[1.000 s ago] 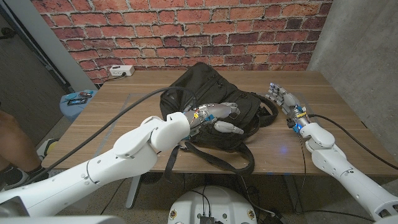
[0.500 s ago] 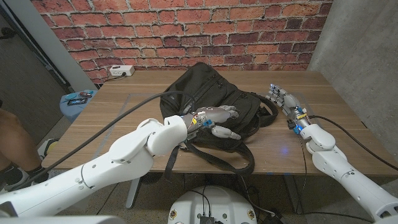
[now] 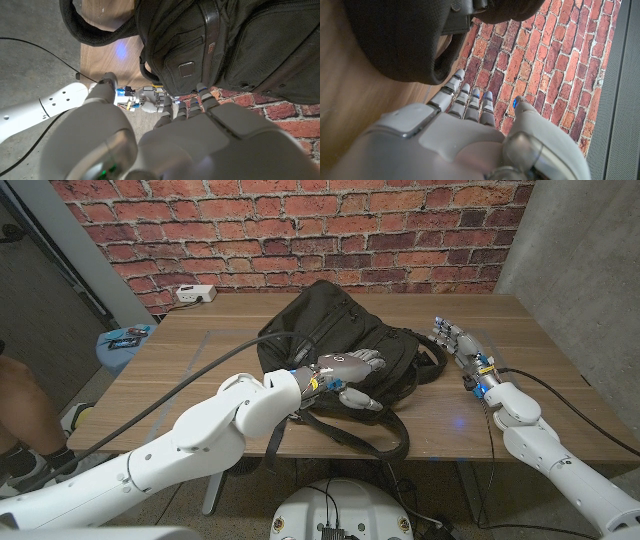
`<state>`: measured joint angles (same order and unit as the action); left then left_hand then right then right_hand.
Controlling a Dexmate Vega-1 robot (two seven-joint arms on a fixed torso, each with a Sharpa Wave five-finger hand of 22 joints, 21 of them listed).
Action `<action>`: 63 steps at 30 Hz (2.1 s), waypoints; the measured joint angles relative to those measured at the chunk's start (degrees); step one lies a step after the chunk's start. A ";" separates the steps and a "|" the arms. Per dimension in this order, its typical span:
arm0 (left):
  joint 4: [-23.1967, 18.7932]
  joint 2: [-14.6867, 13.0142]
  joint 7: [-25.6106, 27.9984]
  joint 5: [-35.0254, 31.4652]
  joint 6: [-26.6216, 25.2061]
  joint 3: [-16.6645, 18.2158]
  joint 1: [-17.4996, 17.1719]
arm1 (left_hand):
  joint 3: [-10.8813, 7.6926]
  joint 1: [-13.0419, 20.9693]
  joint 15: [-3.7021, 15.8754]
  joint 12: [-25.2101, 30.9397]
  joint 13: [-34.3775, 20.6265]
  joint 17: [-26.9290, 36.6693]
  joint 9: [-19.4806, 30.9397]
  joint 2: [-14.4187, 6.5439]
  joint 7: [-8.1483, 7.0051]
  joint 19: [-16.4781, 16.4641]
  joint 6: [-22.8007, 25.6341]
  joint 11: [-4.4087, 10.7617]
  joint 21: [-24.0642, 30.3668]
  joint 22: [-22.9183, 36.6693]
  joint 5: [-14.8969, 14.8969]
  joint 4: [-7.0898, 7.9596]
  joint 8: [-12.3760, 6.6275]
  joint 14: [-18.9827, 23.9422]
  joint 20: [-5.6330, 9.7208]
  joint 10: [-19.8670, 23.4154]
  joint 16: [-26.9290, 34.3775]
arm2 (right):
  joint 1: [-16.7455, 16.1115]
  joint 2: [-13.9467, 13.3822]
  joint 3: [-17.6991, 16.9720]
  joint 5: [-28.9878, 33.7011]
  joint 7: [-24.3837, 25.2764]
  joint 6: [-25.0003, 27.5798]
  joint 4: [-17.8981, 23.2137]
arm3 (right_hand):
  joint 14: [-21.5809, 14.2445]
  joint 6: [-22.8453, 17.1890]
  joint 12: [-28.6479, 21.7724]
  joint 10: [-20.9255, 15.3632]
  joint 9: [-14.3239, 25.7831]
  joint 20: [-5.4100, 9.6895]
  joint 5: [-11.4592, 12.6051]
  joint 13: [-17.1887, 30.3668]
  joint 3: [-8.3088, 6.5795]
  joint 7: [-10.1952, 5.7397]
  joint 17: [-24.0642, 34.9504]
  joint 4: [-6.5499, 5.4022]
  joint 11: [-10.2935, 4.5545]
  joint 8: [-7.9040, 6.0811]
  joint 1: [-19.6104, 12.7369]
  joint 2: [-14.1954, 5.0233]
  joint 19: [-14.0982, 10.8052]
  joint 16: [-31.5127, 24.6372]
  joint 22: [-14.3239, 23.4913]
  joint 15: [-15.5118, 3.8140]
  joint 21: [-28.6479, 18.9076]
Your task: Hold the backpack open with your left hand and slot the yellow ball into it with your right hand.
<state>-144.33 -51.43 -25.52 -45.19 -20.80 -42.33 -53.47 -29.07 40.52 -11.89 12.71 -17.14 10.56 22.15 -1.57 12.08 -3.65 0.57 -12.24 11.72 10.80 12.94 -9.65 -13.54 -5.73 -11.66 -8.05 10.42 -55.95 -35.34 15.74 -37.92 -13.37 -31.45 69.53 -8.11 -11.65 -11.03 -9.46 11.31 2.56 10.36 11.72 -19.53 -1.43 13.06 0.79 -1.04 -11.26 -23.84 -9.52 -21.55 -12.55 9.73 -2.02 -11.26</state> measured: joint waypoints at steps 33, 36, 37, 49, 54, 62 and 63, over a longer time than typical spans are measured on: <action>2.76 2.86 -5.91 -12.93 4.62 0.14 -1.85 | 4.91 7.53 -0.29 1.15 -2.68 0.26 3.18 -2.13 -0.21 2.86 -4.52 -0.14 0.47 0.29 1.69 1.28 0.01 -2.99 0.19 -1.69 0.04 | 1.81 2.16 0.11 -1.69 -2.81 -1.72 -4.84 | 0.00 0.22 0.00 0.00 0.00 0.00 0.00 0.00 0.25 0.23 0.00 0.24 0.00 0.00 0.00 0.00 0.00 0.00 0.00 0.00 0.00; 3.06 2.91 -4.62 -14.42 5.22 0.12 -2.48 | 4.91 7.84 -0.27 1.50 -3.01 0.26 3.68 -2.45 -0.12 2.86 -4.79 -0.14 0.47 0.28 1.69 1.28 0.01 -2.96 0.19 -1.69 0.45 | 1.81 2.30 0.12 -1.88 -3.14 -1.95 -5.16 | 0.00 0.22 0.00 0.00 0.00 0.00 0.00 0.00 0.25 0.23 0.00 0.24 0.00 0.00 0.00 0.00 0.00 0.00 0.00 0.00 0.00; 3.29 2.93 -3.76 -15.33 5.65 0.11 -2.93 | 4.91 7.98 -0.16 1.66 -3.17 0.26 3.81 -2.58 -0.12 2.85 -4.78 -0.14 0.51 0.28 1.77 1.28 -0.03 -2.64 0.20 -1.69 0.45 | 1.81 2.38 0.12 -1.96 -3.27 -2.06 -5.34 | 0.00 0.22 0.00 0.00 0.00 0.01 0.00 0.00 0.25 0.23 0.00 0.24 0.00 0.00 0.00 0.00 0.00 0.00 0.00 0.00 0.00; 5.39 4.11 2.89 -21.90 8.65 0.12 -5.73 | 4.98 8.88 -0.12 2.98 -4.96 0.25 6.16 -3.48 0.01 1.89 -4.02 -0.13 1.33 0.57 2.86 0.86 -1.37 -0.46 0.72 -1.68 0.89 | 2.69 3.33 0.19 -2.85 -5.32 -3.01 -8.00 | 0.00 0.21 0.00 0.00 0.00 0.01 0.00 -0.32 0.25 0.22 0.00 0.23 0.00 0.00 0.00 0.00 0.00 0.00 0.00 0.00 0.00; 6.30 4.87 4.40 -23.54 9.47 0.22 -6.38 | 5.13 9.10 -0.08 3.83 -5.86 0.52 7.48 -3.71 0.00 1.28 -3.01 0.09 1.86 0.57 3.19 0.71 -2.32 0.53 0.50 -1.46 0.89 | 3.49 3.80 0.25 -3.33 -6.79 -3.40 -9.56 | 0.00 0.21 0.00 -0.01 0.00 0.01 0.00 -0.32 0.25 0.22 0.00 0.24 0.00 0.00 0.00 0.00 0.00 0.00 0.00 0.00 0.00; 7.29 5.93 4.91 -25.19 10.01 0.45 -6.83 | 5.29 9.99 -0.28 4.53 -6.90 0.53 9.00 -3.54 -0.02 1.08 -2.58 0.39 2.06 0.81 3.63 0.55 -3.03 0.94 0.70 -1.16 0.89 | 5.02 4.45 0.38 -3.84 -8.51 -3.61 -12.24 | 0.00 0.21 0.00 0.00 0.00 0.01 0.00 -0.32 0.27 0.22 0.00 0.53 0.00 0.00 0.00 0.00 0.00 0.00 0.01 0.00 -0.01; 7.56 6.18 4.92 -25.30 10.03 0.54 -6.89 | 5.29 10.01 -0.07 4.69 -7.08 0.52 9.23 -3.56 -0.10 1.08 -2.50 0.39 2.06 0.81 3.72 0.55 -3.03 1.16 0.70 -1.16 0.89 | 5.23 4.54 0.40 -3.98 -9.04 -3.63 -12.55 | 0.00 0.21 0.00 0.00 0.00 0.01 0.00 -0.32 0.23 0.22 0.00 0.56 0.00 0.00 0.00 0.00 0.00 0.00 0.01 0.00 -0.01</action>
<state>-136.77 -45.25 -20.61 -70.49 -10.77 -41.80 -60.37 -23.78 50.54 -11.96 17.40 -24.23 11.08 31.38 -5.13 11.97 -2.57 -1.93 -11.86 13.78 11.61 16.66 -9.10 -16.56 -4.58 -10.95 -9.21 11.31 -50.72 -30.80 16.14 -41.90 -22.41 -35.09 56.97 -8.11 -11.44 -11.03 -9.47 11.31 2.57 10.36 11.41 -19.30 -1.22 13.06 1.35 -1.04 -11.26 -23.84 -9.53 -21.55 -12.55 9.73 -2.02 -11.27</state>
